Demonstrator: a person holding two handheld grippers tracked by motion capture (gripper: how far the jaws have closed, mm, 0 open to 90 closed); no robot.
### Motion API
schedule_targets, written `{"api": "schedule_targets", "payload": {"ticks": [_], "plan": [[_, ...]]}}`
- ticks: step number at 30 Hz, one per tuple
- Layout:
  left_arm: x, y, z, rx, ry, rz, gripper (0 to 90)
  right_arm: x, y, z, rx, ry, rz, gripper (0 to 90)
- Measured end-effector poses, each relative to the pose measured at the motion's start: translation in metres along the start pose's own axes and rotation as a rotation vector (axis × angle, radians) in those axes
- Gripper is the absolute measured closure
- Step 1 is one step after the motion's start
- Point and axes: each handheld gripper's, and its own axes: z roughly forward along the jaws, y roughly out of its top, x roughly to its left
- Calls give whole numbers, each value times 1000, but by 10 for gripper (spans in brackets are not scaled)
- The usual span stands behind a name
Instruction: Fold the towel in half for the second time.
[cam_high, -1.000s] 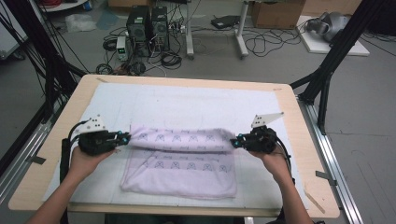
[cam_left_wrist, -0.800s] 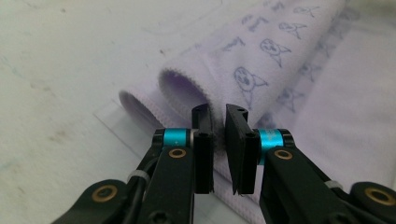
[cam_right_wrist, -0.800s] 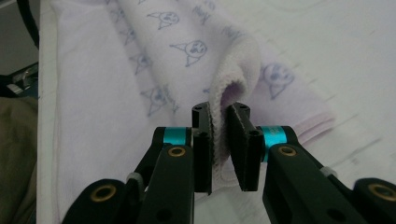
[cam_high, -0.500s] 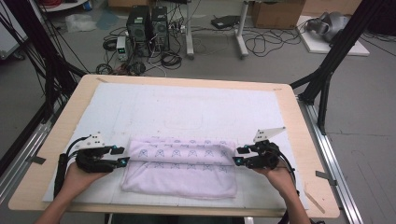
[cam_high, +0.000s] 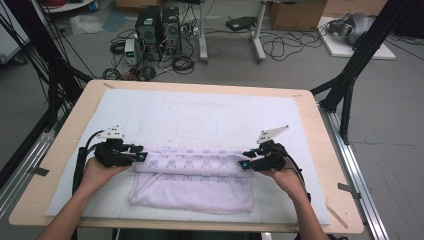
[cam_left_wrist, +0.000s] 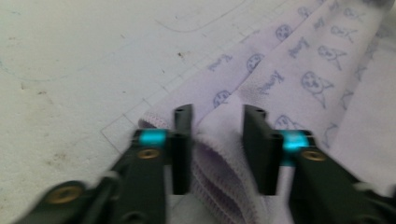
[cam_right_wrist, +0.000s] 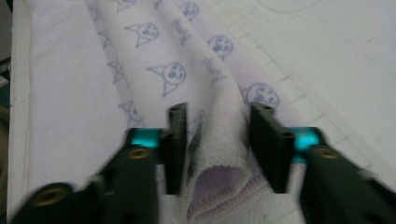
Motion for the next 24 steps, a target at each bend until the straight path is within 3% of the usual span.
{"api": "schedule_targets", "payload": {"ticks": [2, 7, 12, 15, 18, 19, 22, 24], "plan": [[-1, -1, -3, -14, -1, 4, 841, 0, 1, 0, 4, 28, -14, 789], [-7, 0, -19, -83, -4, 8, 856, 9, 5, -10, -46, 20, -31, 829], [-22, -1, -45, -144, -12, 58, 856, 26, 10, -27, -114, 27, -73, 832], [-35, -12, -62, -157, -25, 94, 856, 43, 8, -36, -140, 33, -107, 833], [-47, -29, -72, -137, -64, 117, 850, 59, -5, -37, -122, 35, -121, 829], [-51, -35, -73, -124, -80, 124, 834, 64, -11, -36, -111, 49, -119, 815], [-59, -43, -75, -83, -71, 141, 638, 75, -24, -34, -65, 38, -121, 697], [-59, -43, -75, -64, -67, 144, 566, 79, -26, -37, -89, 40, -135, 655]]}}
